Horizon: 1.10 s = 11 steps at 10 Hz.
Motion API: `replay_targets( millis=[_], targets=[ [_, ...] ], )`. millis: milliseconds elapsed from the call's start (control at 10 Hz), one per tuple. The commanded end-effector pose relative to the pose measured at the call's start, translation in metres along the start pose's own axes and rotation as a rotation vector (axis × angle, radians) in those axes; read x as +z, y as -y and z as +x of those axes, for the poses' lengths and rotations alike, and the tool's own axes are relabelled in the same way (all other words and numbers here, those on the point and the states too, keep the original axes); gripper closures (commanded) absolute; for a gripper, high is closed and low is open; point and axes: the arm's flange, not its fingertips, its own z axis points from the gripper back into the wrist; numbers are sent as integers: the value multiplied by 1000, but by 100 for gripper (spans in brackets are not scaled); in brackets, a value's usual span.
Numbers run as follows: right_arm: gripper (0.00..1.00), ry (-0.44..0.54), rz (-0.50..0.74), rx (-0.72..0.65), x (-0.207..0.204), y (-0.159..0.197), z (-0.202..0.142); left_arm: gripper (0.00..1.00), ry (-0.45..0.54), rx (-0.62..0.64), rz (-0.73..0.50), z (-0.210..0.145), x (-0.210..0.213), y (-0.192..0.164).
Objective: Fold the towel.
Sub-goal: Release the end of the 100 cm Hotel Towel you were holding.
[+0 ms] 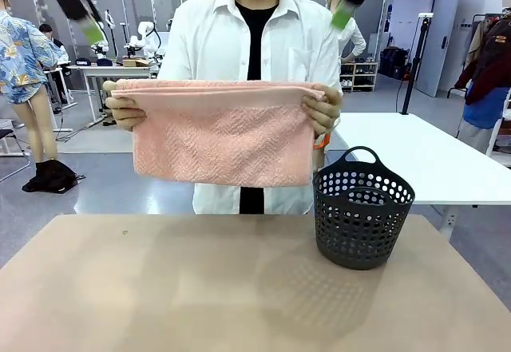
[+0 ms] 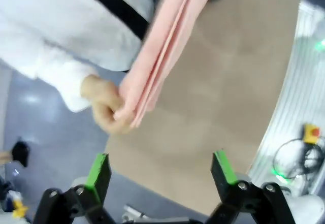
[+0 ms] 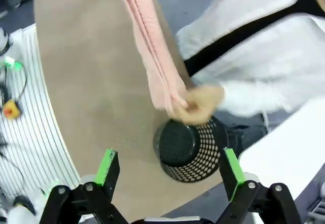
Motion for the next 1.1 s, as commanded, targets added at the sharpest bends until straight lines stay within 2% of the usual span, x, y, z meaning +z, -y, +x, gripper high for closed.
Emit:
replay_targets(
  millis=[0,200,400,500,600,700,1000],
  targets=[
    [0,101,-67,-178,38,11,-52,0,62,160,56,-53,38,-11],
    [0,182,-133,-328,69,21,-112,0,115,386,103,-123,70,-15],
    [0,220,-188,-416,83,20,-148,0,168,521,159,-161,84,-11],
    [0,202,-200,-416,84,19,-153,0,184,537,165,-173,88,-9],
    [0,133,-211,-397,77,19,-151,0,199,496,168,-177,86,-9],
    [0,188,-180,-394,100,38,-159,0,134,517,141,-179,103,-26],
    [0,188,-180,-394,100,38,-159,0,134,517,141,-179,103,-26]
  ],
)
